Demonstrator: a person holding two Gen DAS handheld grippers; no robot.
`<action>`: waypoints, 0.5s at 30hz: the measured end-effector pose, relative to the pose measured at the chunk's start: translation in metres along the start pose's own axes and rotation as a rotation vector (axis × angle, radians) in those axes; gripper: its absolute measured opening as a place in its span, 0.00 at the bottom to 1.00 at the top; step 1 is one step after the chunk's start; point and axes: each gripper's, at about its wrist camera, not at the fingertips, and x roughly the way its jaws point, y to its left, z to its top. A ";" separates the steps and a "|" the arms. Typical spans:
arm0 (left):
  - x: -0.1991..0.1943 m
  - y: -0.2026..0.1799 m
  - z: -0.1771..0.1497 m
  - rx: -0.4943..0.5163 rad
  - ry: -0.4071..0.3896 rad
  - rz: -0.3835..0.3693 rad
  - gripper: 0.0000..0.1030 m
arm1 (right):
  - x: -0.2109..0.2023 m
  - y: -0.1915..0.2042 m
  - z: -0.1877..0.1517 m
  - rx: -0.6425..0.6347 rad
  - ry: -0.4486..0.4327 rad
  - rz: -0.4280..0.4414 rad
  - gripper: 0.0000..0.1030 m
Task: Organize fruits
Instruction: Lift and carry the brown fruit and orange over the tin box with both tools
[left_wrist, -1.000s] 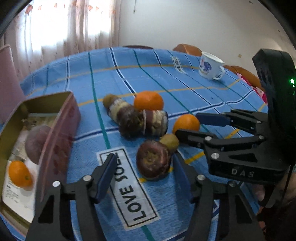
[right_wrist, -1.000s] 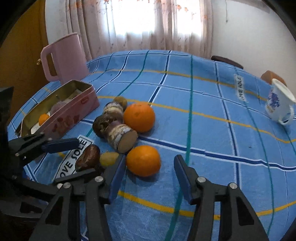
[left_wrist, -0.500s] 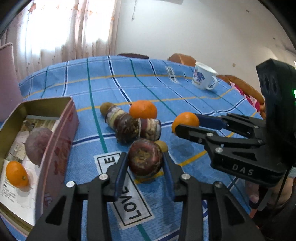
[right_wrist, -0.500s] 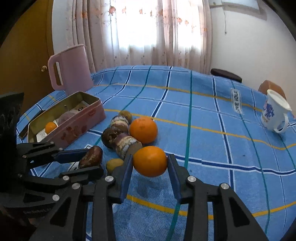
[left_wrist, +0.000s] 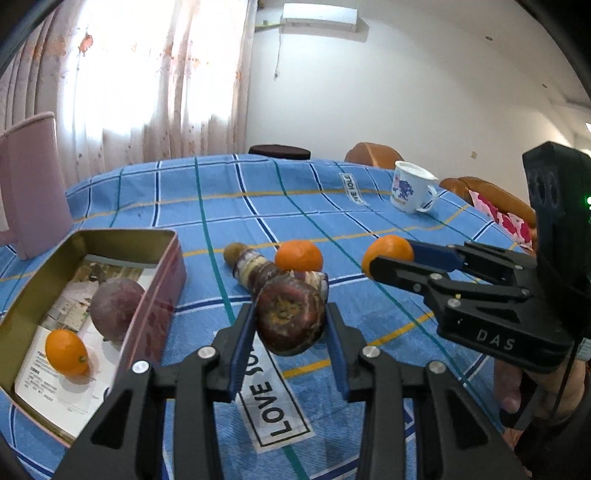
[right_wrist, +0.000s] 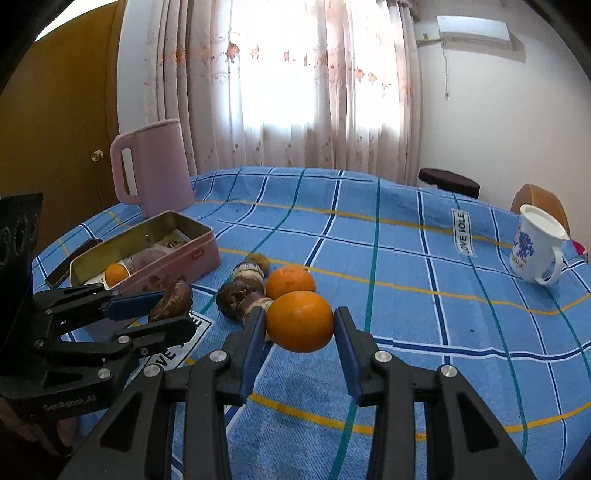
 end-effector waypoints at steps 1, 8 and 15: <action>-0.001 0.000 0.000 0.002 -0.006 0.004 0.38 | -0.001 0.000 0.000 -0.002 -0.007 0.001 0.39; -0.008 -0.001 0.000 0.005 -0.047 0.027 0.38 | -0.010 0.002 0.000 -0.012 -0.057 0.001 0.39; -0.013 -0.003 -0.003 0.014 -0.081 0.050 0.38 | -0.019 0.004 -0.002 -0.018 -0.109 0.003 0.39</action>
